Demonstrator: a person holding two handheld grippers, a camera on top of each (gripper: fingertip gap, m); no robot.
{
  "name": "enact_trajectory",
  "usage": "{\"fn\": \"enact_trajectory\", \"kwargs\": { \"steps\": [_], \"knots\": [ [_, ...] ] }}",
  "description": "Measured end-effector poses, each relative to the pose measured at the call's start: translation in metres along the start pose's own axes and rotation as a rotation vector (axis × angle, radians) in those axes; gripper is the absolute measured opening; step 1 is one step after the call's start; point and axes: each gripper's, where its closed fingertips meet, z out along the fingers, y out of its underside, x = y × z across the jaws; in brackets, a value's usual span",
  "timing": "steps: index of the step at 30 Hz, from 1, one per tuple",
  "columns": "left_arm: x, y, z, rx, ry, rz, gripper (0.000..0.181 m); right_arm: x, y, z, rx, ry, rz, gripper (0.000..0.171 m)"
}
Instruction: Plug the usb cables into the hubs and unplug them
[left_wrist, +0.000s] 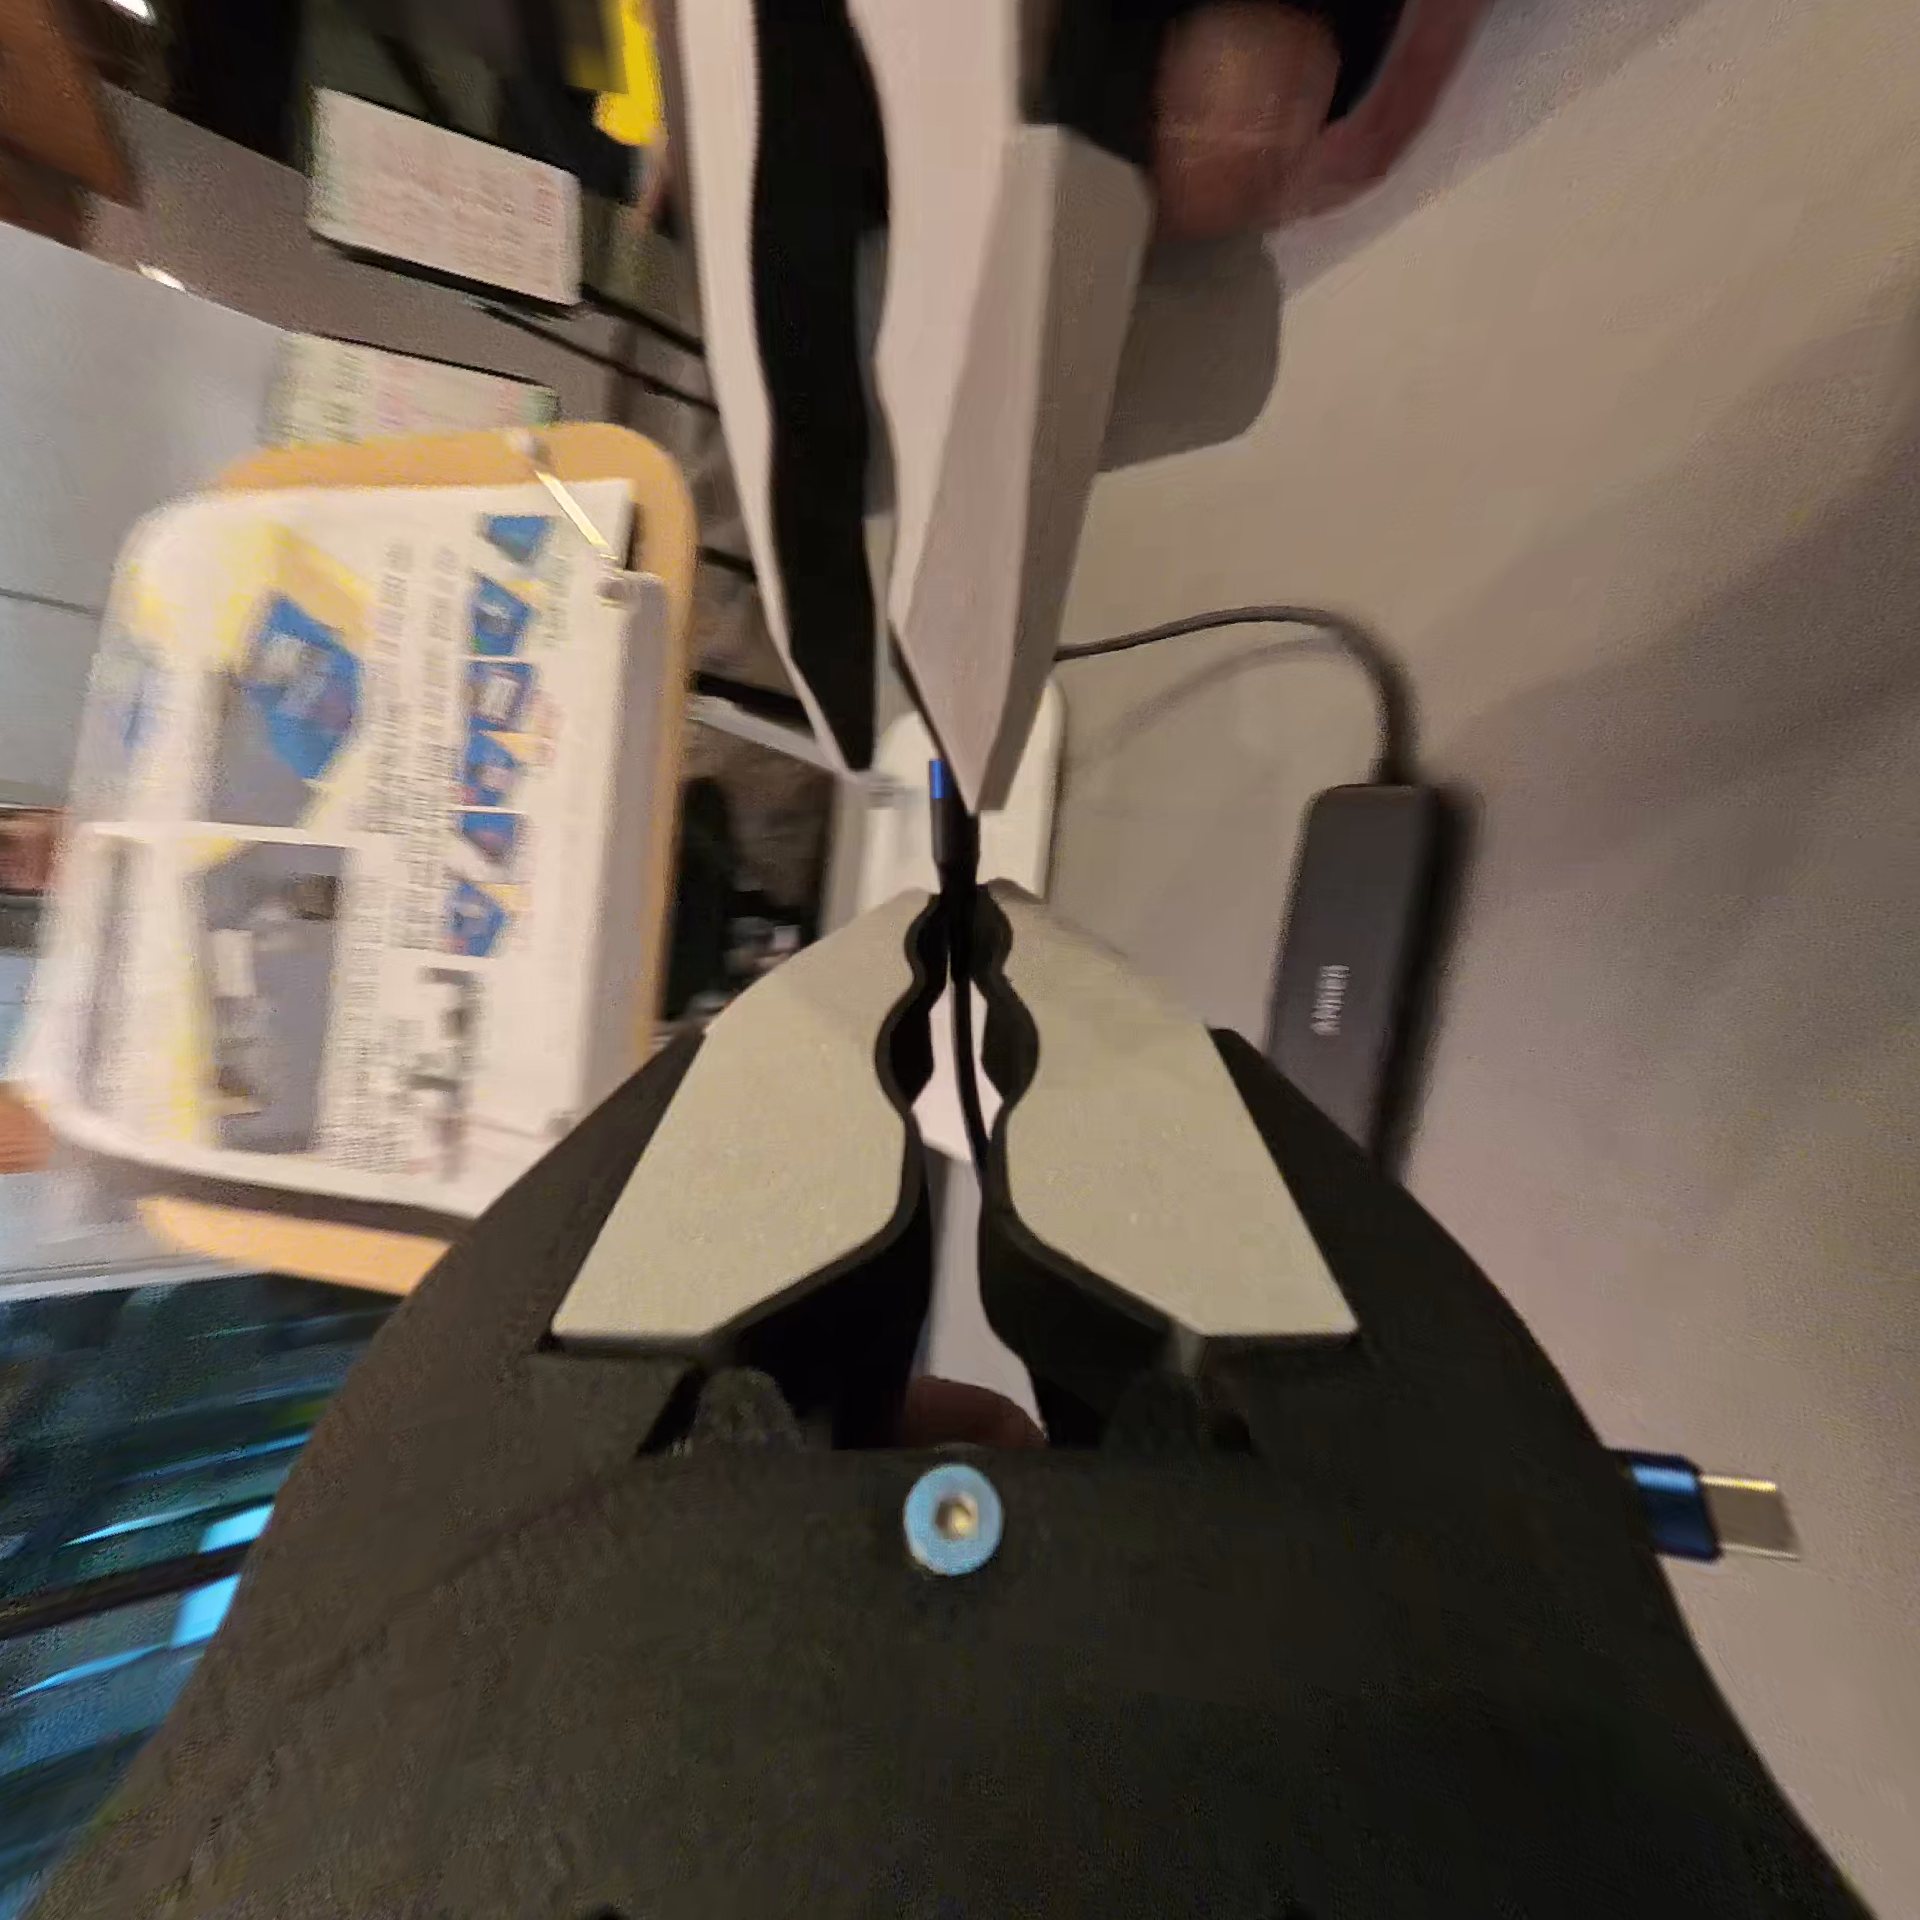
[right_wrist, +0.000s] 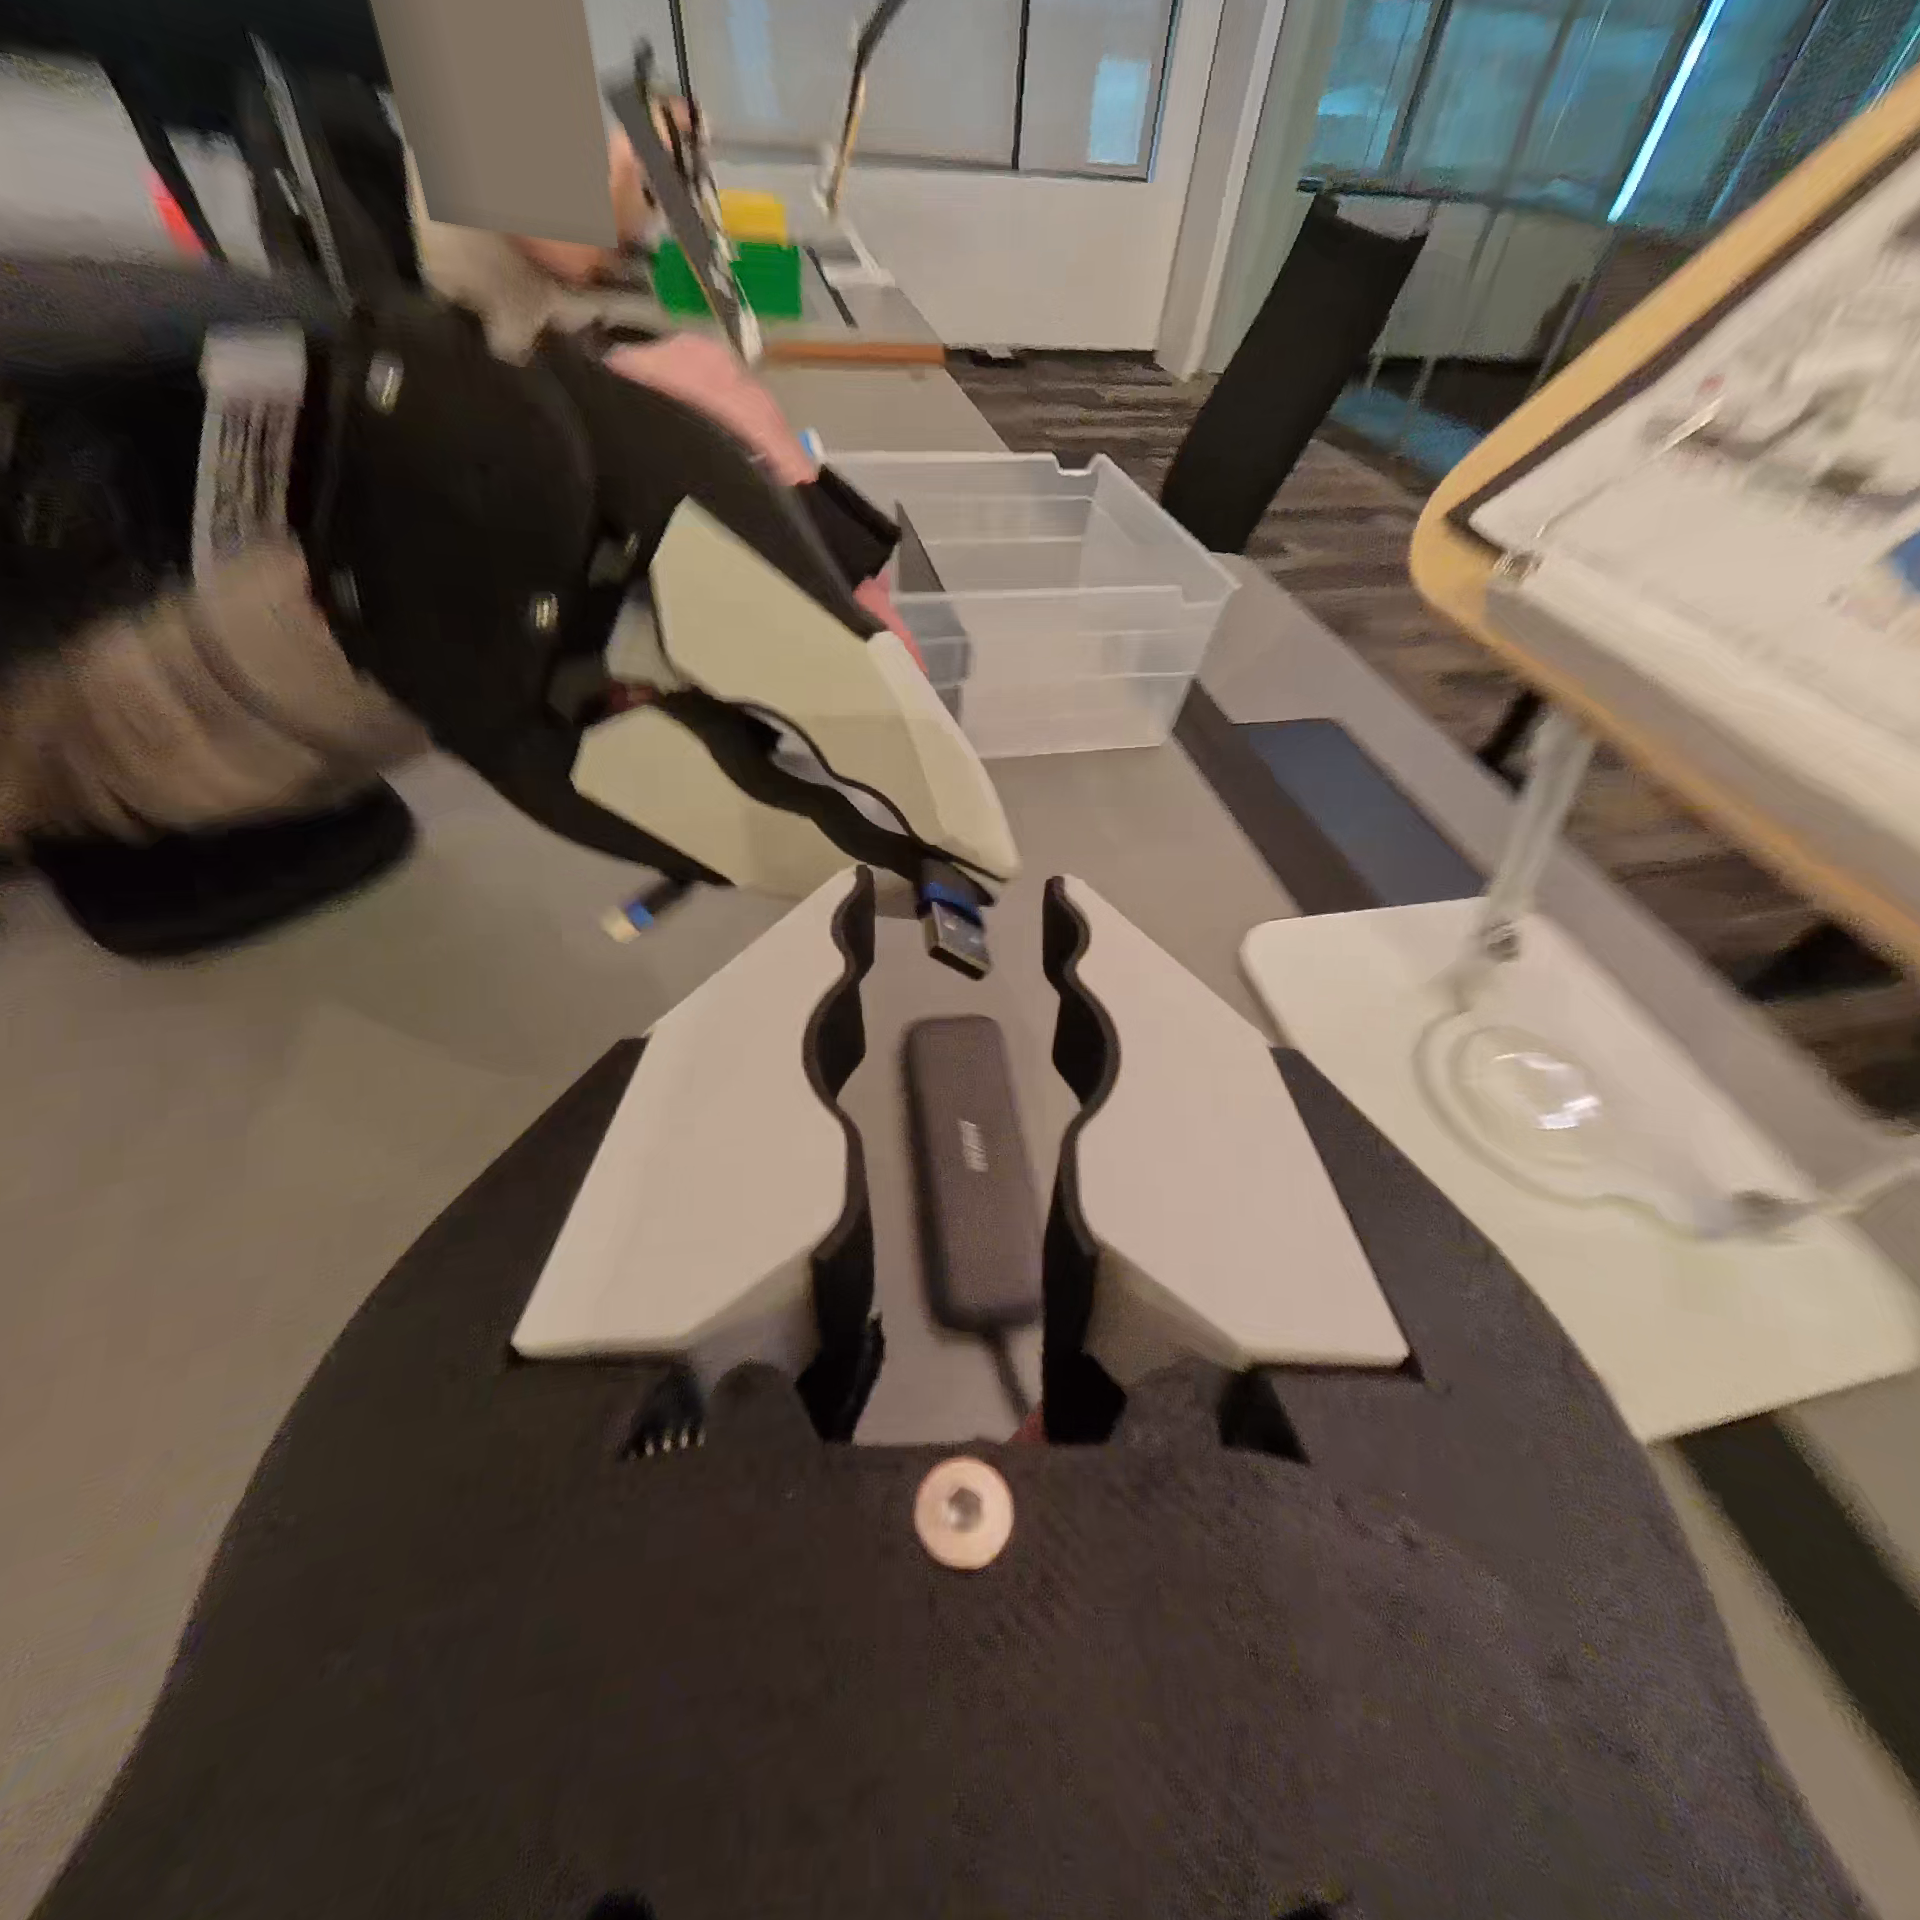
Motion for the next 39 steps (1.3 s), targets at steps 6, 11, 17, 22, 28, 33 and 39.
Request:
{"fn": "enact_trajectory", "kwargs": {
  "steps": [6, 11, 17, 22, 28, 33, 39],
  "knots": [
    [0.021, 0.003, -0.013, 0.112, 0.365, -0.379, 0.003, -0.011, 0.004, -0.004, -0.202, 0.198, -0.776, 0.025],
    [0.043, 0.008, -0.022, 0.191, 0.635, -0.545, 0.003, -0.019, 0.014, 0.009, -0.349, 0.261, -1.099, 0.030],
    [0.066, 0.014, -0.043, 0.198, 0.939, -0.512, 0.004, -0.045, 0.028, 0.028, -0.361, 0.153, -1.149, 0.030],
    [0.073, 0.021, -0.047, 0.134, 1.053, -0.486, 0.004, -0.053, 0.034, 0.039, -0.365, 0.143, -1.167, 0.019],
    [0.077, 0.023, -0.049, 0.127, 1.089, -0.492, 0.004, -0.052, 0.036, 0.040, -0.377, 0.138, -1.134, 0.012],
    [0.070, 0.023, -0.043, 0.128, 1.008, -0.465, 0.014, -0.050, 0.035, 0.039, -0.334, 0.111, -0.978, 0.012],
    [0.010, 0.019, -0.038, 0.214, 0.670, -0.462, 0.042, -0.037, 0.021, 0.028, -0.201, 0.074, -0.628, 0.011]
  ]
}}
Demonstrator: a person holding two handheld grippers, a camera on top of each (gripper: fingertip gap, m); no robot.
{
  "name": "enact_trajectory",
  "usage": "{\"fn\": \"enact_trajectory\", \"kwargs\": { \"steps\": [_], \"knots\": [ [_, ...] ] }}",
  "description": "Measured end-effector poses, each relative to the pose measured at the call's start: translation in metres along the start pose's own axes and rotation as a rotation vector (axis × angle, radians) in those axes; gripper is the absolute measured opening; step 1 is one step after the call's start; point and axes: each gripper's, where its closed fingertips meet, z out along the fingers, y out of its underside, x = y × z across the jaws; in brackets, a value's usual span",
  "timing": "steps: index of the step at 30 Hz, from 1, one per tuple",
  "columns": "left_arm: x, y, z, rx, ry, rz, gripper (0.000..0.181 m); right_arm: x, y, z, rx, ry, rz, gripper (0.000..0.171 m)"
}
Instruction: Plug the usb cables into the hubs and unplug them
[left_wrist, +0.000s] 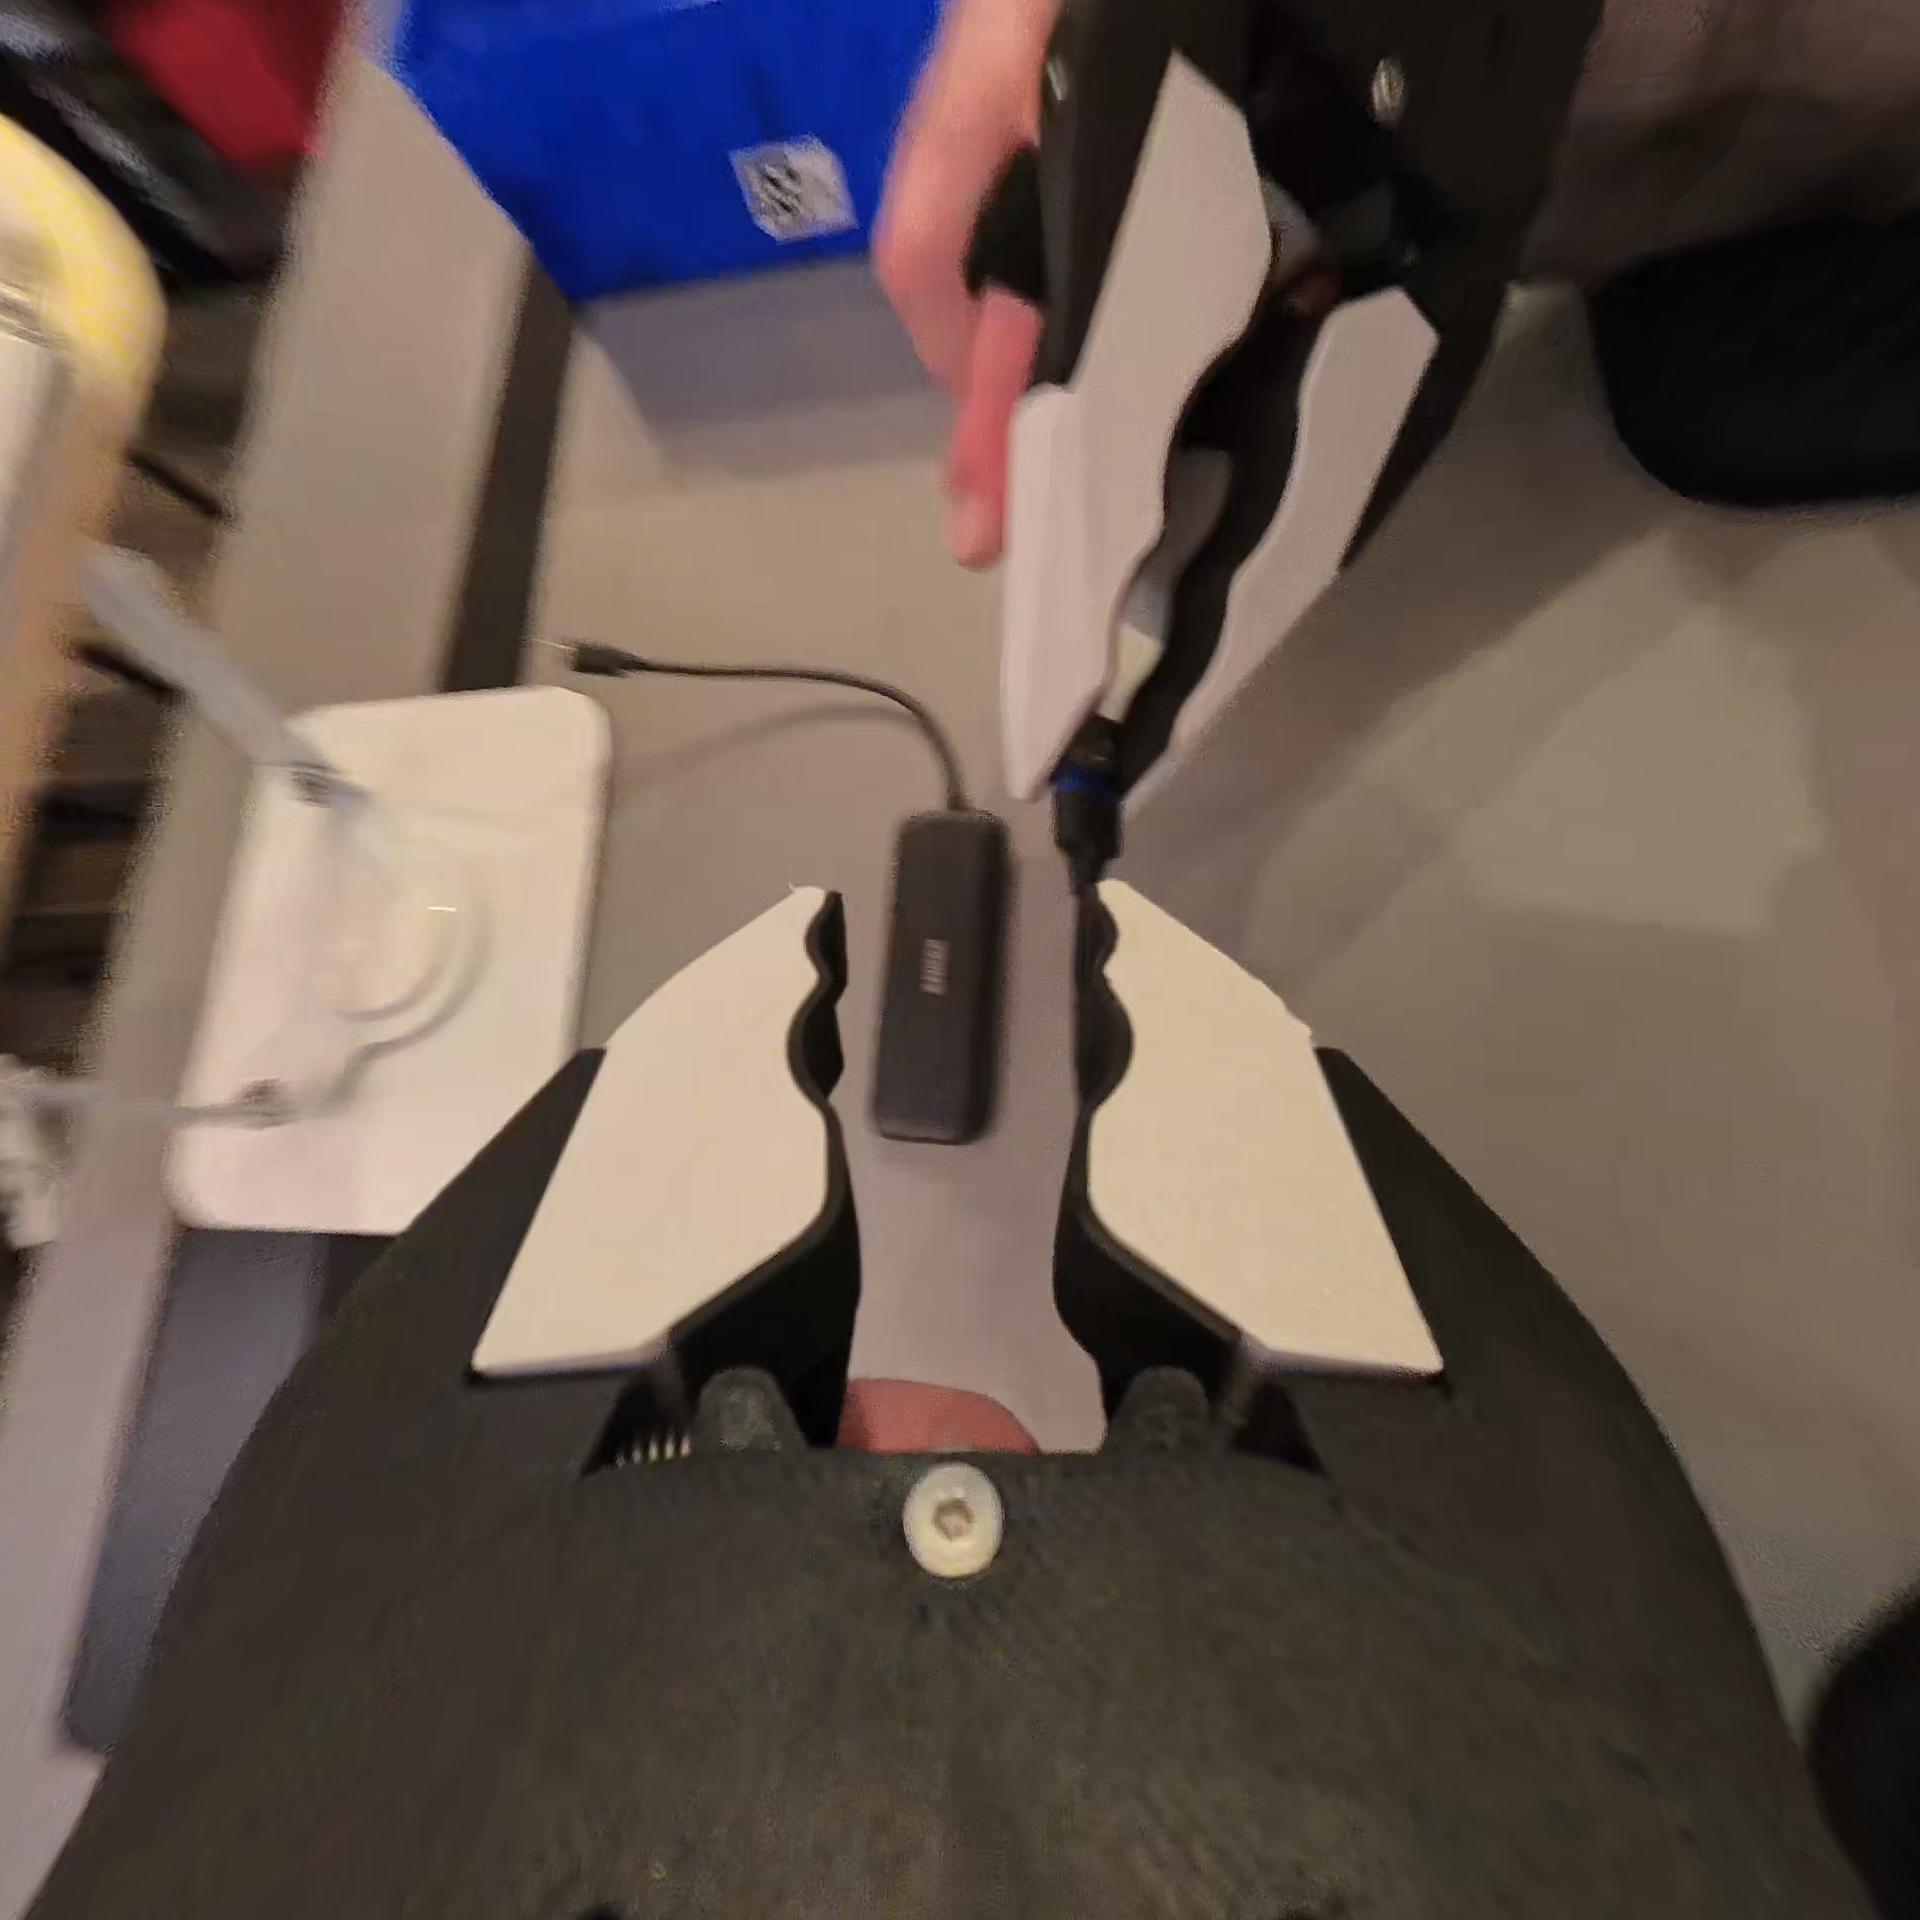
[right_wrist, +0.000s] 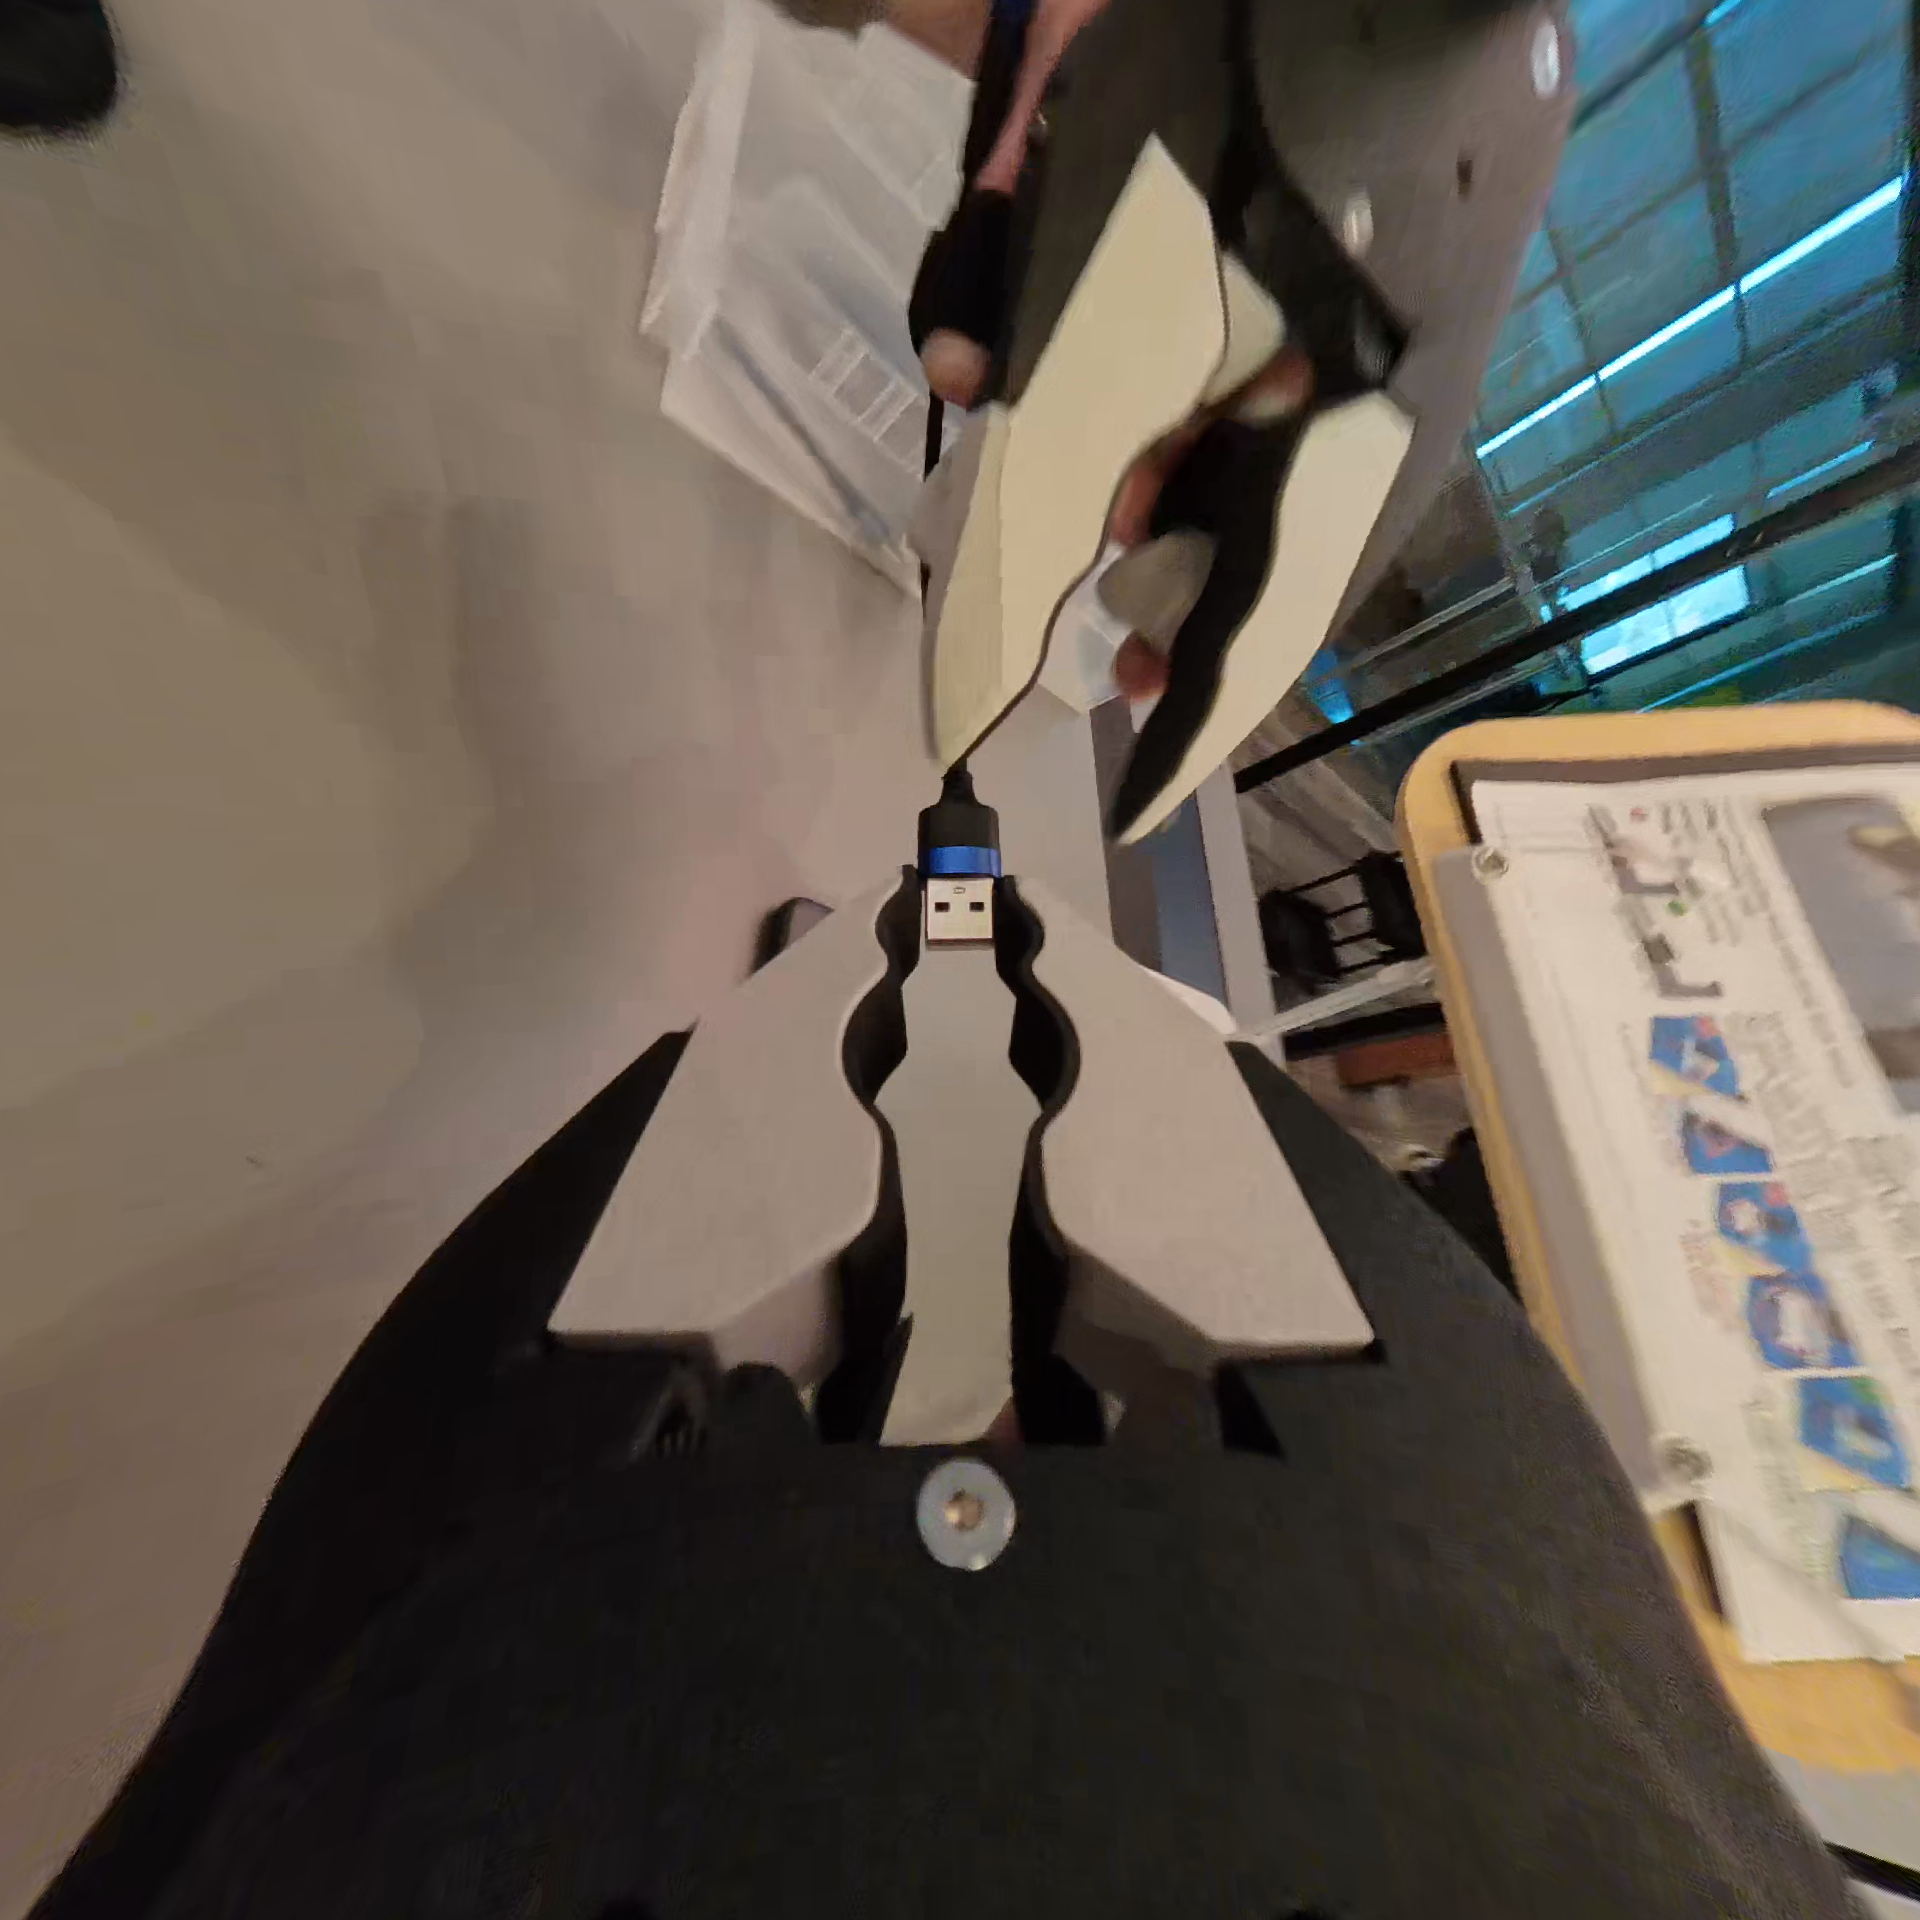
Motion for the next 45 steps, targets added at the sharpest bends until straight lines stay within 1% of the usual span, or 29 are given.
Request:
{"fn": "enact_trajectory", "kwargs": {
  "steps": [1, 3, 4, 6, 8, 10, 11, 12, 15, 16, 19, 21, 22, 23, 25, 27, 29, 30, 31, 34, 36, 39, 40, 42, 43, 45],
  "knots": [
    [-0.012, -0.010, -0.012, 0.047, -0.082, 0.010, 0.041, 0.002, 0.001, -0.003, 0.026, -0.014, 0.051, 0.011],
    [-0.026, -0.032, -0.041, 0.170, -0.163, 0.015, 0.038, 0.011, 0.002, -0.008, 0.080, -0.011, 0.139, 0.012],
    [-0.039, -0.041, -0.058, 0.220, -0.243, 0.014, 0.034, 0.014, 0.002, -0.011, 0.112, -0.014, 0.181, 0.012],
    [-0.055, -0.049, -0.085, 0.275, -0.331, 0.015, 0.031, 0.019, -0.002, -0.017, 0.170, -0.023, 0.243, 0.011],
    [-0.081, -0.049, -0.112, 0.292, -0.491, -0.010, 0.027, 0.022, -0.009, -0.023, 0.222, -0.034, 0.284, 0.011],
    [-0.093, -0.040, -0.126, 0.290, -0.545, -0.056, 0.027, 0.028, -0.018, -0.031, 0.291, -0.045, 0.335, 0.011],
    [-0.102, -0.028, -0.129, 0.257, -0.600, -0.086, 0.027, 0.030, -0.023, -0.036, 0.322, -0.052, 0.357, 0.012],
    [-0.107, -0.014, -0.128, 0.200, -0.636, -0.102, 0.027, 0.033, -0.027, -0.040, 0.352, -0.053, 0.371, 0.012],
    [-0.100, 0.027, -0.103, 0.007, -0.633, -0.120, 0.031, 0.041, -0.039, -0.055, 0.452, -0.062, 0.424, 0.011],
    [-0.087, 0.035, -0.087, -0.034, -0.567, -0.117, 0.033, 0.043, -0.043, -0.060, 0.482, -0.068, 0.438, 0.011],
    [-0.041, 0.037, -0.038, -0.038, -0.337, -0.149, 0.038, 0.046, -0.051, -0.068, 0.531, -0.094, 0.474, 0.011],
    [-0.022, 0.016, -0.015, 0.077, -0.277, -0.108, 0.041, 0.045, -0.052, -0.071, 0.537, -0.127, 0.492, 0.012],
    [-0.010, 0.004, -0.006, 0.143, -0.225, -0.106, 0.046, 0.044, -0.053, -0.072, 0.540, -0.152, 0.513, 0.011],
    [-0.005, -0.011, 0.000, 0.219, -0.212, -0.097, 0.052, 0.041, -0.052, -0.072, 0.532, -0.188, 0.532, 0.011],
    [0.005, -0.039, 0.004, 0.370, -0.200, -0.053, 0.060, 0.033, -0.050, -0.070, 0.501, -0.248, 0.545, 0.011],
    [0.008, -0.060, 0.003, 0.484, -0.210, -0.032, 0.067, 0.028, -0.046, -0.068, 0.458, -0.291, 0.568, 0.011],
    [0.011, -0.073, 0.004, 0.564, -0.191, -0.037, 0.074, 0.025, -0.043, -0.068, 0.427, -0.319, 0.584, 0.011],
    [0.013, -0.078, 0.004, 0.599, -0.174, -0.047, 0.074, 0.023, -0.040, -0.067, 0.396, -0.334, 0.592, 0.011],
    [0.019, -0.084, 0.005, 0.640, -0.126, -0.050, 0.074, 0.021, -0.037, -0.067, 0.373, -0.342, 0.588, 0.011],
    [0.023, -0.093, 0.005, 0.708, -0.115, -0.058, 0.070, 0.020, -0.031, -0.068, 0.322, -0.356, 0.606, 0.011],
    [0.021, -0.090, 0.010, 0.682, -0.133, -0.054, 0.069, 0.019, -0.027, -0.069, 0.282, -0.364, 0.621, 0.011],
    [0.018, -0.084, 0.013, 0.633, -0.193, -0.010, 0.049, 0.016, -0.019, -0.070, 0.199, -0.373, 0.623, 0.011],
    [0.018, -0.084, 0.014, 0.616, -0.214, 0.005, 0.047, 0.015, -0.017, -0.070, 0.178, -0.374, 0.627, 0.011],
    [0.023, -0.082, 0.020, 0.567, -0.208, 0.038, 0.039, 0.012, -0.013, -0.069, 0.139, -0.384, 0.624, 0.011],
    [0.023, -0.081, 0.021, 0.550, -0.224, 0.055, 0.038, 0.011, -0.012, -0.069, 0.124, -0.384, 0.623, 0.011],
    [0.028, -0.081, 0.023, 0.531, -0.197, 0.062, 0.032, 0.009, -0.011, -0.069, 0.111, -0.385, 0.613, 0.011]
  ]
}}
